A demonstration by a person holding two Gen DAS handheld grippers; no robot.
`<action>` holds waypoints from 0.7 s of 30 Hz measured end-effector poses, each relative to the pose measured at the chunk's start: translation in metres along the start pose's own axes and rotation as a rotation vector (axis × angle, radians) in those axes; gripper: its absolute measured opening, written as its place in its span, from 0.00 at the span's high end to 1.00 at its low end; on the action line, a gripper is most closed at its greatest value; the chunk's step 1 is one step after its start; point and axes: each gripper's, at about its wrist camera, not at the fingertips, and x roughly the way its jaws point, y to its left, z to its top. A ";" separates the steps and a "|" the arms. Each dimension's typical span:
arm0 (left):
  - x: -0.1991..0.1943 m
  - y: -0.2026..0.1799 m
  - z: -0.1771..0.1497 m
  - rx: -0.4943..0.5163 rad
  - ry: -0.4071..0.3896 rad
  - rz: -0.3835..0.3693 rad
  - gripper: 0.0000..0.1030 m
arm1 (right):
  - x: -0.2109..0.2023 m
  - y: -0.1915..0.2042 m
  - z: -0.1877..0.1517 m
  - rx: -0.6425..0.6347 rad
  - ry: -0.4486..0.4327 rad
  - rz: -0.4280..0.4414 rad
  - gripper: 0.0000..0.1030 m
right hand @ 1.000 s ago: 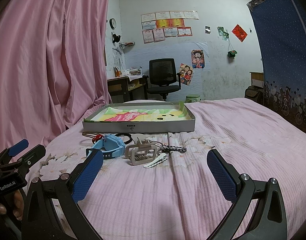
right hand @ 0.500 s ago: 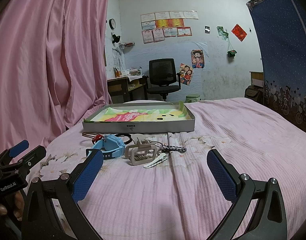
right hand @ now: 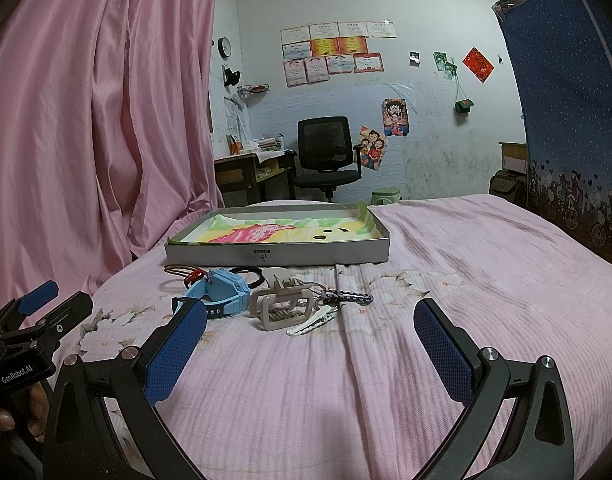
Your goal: Organize jewelry
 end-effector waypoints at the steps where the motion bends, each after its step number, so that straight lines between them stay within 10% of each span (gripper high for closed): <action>1: 0.000 0.000 0.000 0.000 0.000 0.000 0.00 | -0.001 0.000 0.000 0.000 0.000 0.000 0.01; 21: 0.002 0.000 -0.004 -0.009 0.018 -0.023 0.00 | 0.002 0.001 0.002 -0.009 0.020 -0.001 0.01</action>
